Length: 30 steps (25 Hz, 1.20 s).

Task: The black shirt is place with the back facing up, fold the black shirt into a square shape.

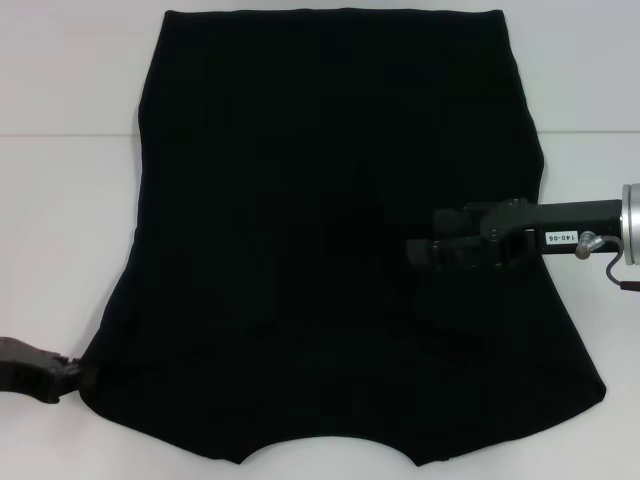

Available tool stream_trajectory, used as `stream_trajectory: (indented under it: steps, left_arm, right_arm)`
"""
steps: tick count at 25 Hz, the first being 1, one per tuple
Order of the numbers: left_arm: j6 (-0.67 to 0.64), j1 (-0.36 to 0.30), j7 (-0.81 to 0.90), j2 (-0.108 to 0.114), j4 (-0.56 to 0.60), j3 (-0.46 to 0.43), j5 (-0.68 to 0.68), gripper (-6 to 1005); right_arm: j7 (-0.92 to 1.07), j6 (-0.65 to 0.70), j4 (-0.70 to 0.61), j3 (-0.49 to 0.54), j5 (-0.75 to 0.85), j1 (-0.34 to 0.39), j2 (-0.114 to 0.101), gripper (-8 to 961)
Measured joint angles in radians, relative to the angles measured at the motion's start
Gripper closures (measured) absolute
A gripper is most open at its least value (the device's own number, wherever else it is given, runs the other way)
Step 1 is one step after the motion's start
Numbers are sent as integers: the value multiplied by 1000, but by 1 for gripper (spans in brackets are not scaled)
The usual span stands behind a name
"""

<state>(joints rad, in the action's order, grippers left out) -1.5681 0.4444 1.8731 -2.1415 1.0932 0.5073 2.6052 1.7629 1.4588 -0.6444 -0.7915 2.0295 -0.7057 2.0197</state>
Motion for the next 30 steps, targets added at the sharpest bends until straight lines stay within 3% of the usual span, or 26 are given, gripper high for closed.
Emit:
stream_trajectory:
  steps: [6,20,23,30]
  left_arm:
    - [-35,8,0,-1,3,1,-30,972]
    - [-32,34,0,-6,0,2,-45,971]
    - [-31,36,0,-6,-2,2,-47,971]
    - [-27,38,3,-8,-4,2,-48,971]
  right_arm:
    - [50,-26,-2,1,14,13,-17,12]
    - [375,63,-3,1,182,107,-143,13]
    - [418,62,-3,11,225,118,-154,13]
    - [450,59,4,45,306,127,-158,13]
